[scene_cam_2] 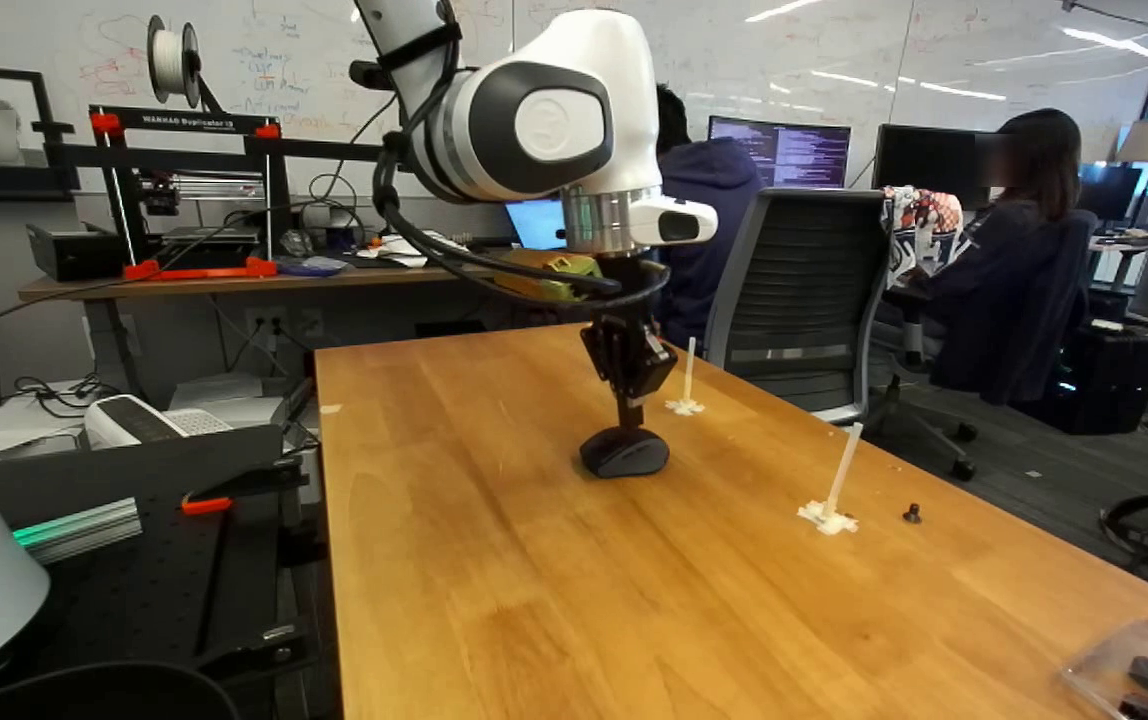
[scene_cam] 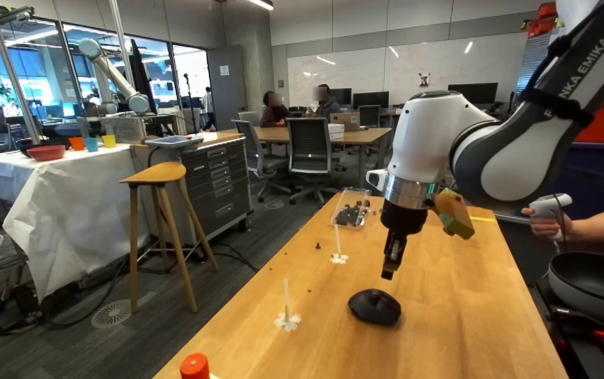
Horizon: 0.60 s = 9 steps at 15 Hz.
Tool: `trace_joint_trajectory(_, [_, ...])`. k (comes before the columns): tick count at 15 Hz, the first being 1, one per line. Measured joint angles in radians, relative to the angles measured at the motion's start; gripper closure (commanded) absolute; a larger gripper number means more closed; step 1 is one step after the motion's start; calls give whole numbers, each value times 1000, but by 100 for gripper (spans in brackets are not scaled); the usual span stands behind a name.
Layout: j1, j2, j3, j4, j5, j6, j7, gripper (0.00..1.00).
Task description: Press the right mouse button
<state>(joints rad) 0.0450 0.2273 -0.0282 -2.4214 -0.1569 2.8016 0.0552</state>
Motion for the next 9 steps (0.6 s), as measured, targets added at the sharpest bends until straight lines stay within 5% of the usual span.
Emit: trace_joint_trajectory(9, [-64, -165, -2, 17, 126, -207, -101, 100])
